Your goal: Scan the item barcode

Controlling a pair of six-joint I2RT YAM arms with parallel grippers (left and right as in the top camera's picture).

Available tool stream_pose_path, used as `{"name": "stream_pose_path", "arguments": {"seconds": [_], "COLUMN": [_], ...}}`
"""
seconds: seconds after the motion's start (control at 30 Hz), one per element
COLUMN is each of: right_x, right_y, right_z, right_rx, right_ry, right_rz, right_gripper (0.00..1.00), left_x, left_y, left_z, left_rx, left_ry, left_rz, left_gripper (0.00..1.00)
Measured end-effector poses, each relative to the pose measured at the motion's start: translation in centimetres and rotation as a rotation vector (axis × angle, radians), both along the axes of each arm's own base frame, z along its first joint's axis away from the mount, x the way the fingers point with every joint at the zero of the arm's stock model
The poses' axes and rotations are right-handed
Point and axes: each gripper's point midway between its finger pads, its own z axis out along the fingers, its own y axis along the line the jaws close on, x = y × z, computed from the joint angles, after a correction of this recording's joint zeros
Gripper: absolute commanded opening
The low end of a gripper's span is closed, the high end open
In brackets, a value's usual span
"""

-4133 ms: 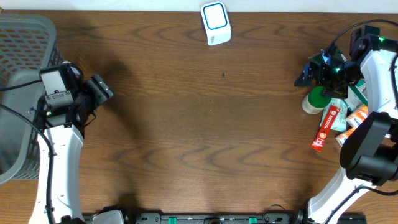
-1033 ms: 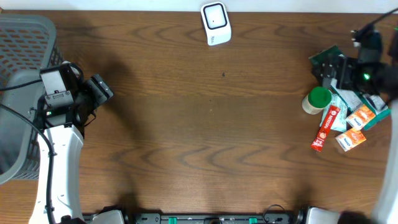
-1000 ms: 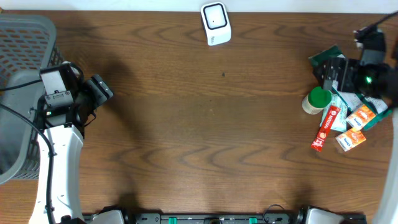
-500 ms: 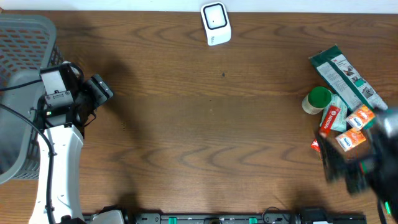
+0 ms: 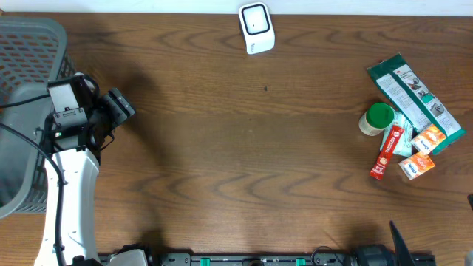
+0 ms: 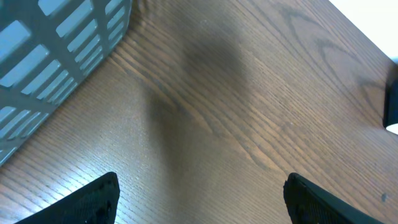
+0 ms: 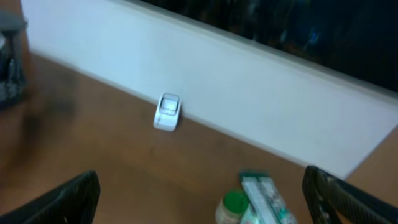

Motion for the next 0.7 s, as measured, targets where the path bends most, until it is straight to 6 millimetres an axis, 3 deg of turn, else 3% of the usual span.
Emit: {"name": "stream_pose_path", "arguments": {"seconds": [0.17,0.5,0.7], "right_x": [1.2,7.1,9.0], "right_y": [-0.2,-0.1,-0.3], "right_z": [-1.0,-3.7,-5.9], "right_rx": [0.003,0.011,0.032], "right_ry": [-0.129,-0.404,-0.595], "right_rz": [-0.031,-0.06,-0.075], "right_gripper": [0.99,0.99,0.99], "left_x": [0.0,0.0,0.0], "left_y": [0.0,0.0,0.0], "left_z": [0.0,0.0,0.0], "left_rx": [0.0,0.0,0.0], "left_ry": [0.0,0.0,0.0], "left_rz": [0.0,0.0,0.0], "left_gripper": [0.85,0.85,0.86]}}
